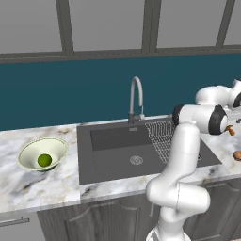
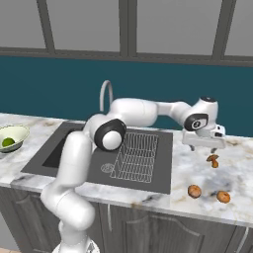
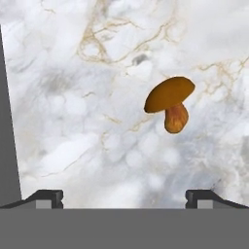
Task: There is a mixed pile of frozen fruits and vegetables on the counter. Locate all the frozen vegetables and place the items in a bowl on the counter. Take all the frozen fruits and defrost them in a running sink.
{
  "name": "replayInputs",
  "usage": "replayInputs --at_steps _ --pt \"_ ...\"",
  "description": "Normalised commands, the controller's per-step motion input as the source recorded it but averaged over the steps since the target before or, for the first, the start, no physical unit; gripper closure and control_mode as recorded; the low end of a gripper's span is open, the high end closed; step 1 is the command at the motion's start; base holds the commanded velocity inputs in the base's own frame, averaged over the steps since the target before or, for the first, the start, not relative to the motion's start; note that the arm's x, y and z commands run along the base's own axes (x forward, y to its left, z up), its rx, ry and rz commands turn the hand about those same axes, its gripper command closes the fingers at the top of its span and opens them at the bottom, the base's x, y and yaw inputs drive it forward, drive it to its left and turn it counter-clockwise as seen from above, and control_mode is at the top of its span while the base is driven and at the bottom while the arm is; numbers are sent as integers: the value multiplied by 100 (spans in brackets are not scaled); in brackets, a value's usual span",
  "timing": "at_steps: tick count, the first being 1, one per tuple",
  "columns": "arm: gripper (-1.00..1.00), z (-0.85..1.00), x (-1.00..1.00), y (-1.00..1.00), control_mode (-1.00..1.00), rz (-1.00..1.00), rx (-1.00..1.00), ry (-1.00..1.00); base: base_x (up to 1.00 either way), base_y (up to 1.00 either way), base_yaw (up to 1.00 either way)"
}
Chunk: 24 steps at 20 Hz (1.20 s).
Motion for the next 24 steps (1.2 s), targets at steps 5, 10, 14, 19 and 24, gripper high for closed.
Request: replayInputs --at_steps 5,10,14,19,24 --pt "-100 -14 14 -17 -100 -1 0 0 0 0 0" --pt "-100 -17 9 -15 -100 0 0 -4 0 0 0" --pt "-100 -16 9 -9 -100 0 0 -8 0 0 0" --pt "-100 -14 13 -8 -100 0 -1 -2 0 0 0" --pt "-100 -15 16 -9 -100 0 -1 0 0 0 0"
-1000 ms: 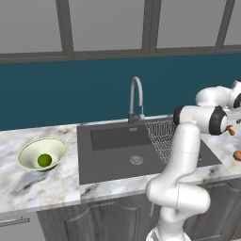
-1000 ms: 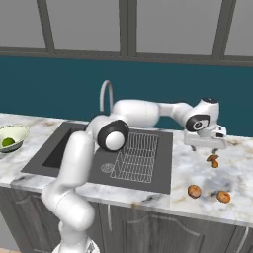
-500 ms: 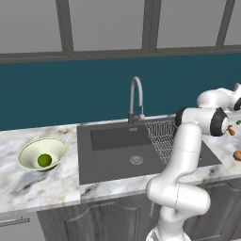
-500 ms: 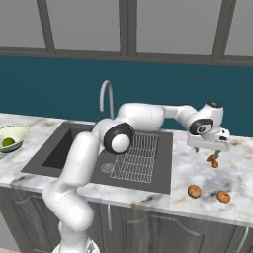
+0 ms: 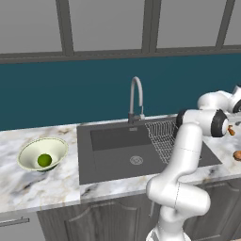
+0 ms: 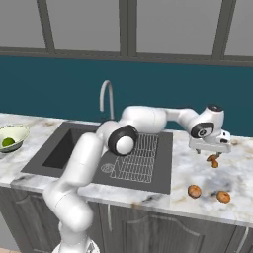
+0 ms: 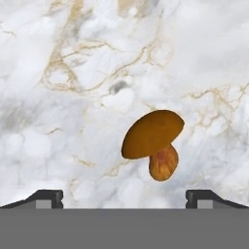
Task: There is a mixed pile of frozen fruits and vegetables on the counter. Locate all the frozen vegetables and place the items in a bowl on the counter. Take all the frozen fruits and defrost them in a running sink.
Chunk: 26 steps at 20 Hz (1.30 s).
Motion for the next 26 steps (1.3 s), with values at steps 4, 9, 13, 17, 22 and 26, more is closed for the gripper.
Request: replayInputs --at_steps 4,9,13,17,22,26 --pt "-100 -10 17 -5 -100 -1 0 0 0 0 0" --pt "-100 -6 16 -12 -100 -3 0 0 0 0 0" --pt "-100 -6 13 -21 -100 -5 2 1 0 0 0" --pt "-100 -11 10 -22 -100 -5 3 2 0 0 0" --pt "-100 -12 17 -14 -100 -5 2 1 0 0 0" --pt "-100 -11 24 -6 -100 -4 2 0 0 0 0"
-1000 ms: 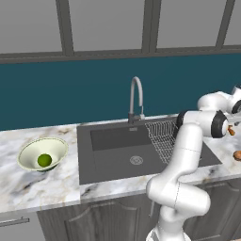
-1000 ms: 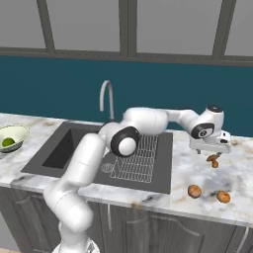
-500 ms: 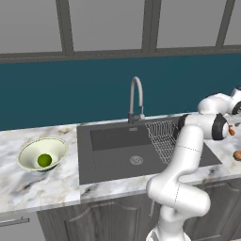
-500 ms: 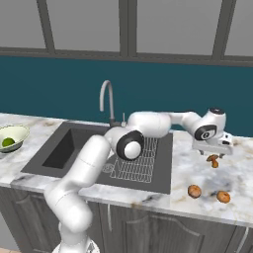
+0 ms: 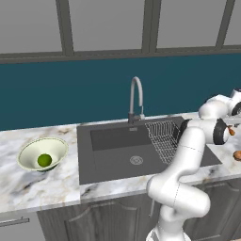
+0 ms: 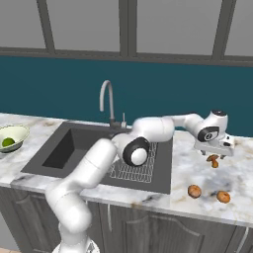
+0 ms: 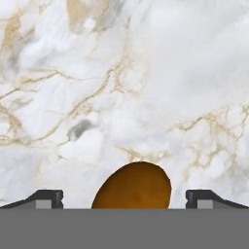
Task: There is a mixed pile of frozen fruits and vegetables on the counter. Locate all the frozen vegetables and place the items in a bowl on the counter. Take all the frozen fruits and defrost them in a running sink.
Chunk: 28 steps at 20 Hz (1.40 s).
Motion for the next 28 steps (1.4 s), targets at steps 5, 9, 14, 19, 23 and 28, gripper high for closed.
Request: replayInputs --at_steps 5,9,14,19,23,28 --pt "-100 -13 16 -9 -100 -5 3 1 0 0 0" --pt "-100 -22 1 -19 -100 -8 6 5 0 0 0" --pt "-100 -31 -2 -9 -100 -10 5 7 0 0 0" --pt "100 -32 2 8 -100 -8 2 7 0 0 0" --pt "100 -12 0 16 -100 -3 0 6 0 0 0" --pt "100 6 -12 4 -100 -1 -2 -1 0 0 0"
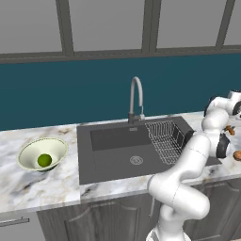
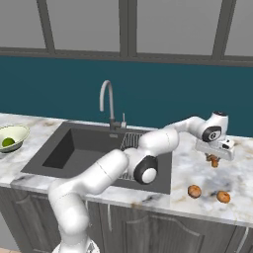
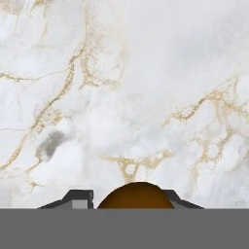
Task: There is a mixed pile of frozen fruits and vegetables on the counter. Locate all the frozen vegetables and place the items in a bowl on the counter. Take all the frozen fruits and defrost them in a running sink.
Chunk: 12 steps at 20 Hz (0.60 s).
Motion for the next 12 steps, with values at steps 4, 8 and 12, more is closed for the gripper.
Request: replayInputs --at_steps 4,8,12 --pt "100 36 -31 0 -100 -1 0 0 0 0 0" --pt "100 49 -31 13 -100 0 0 0 0 0 0" --pt "100 48 -22 37 -100 0 0 0 0 0 0"
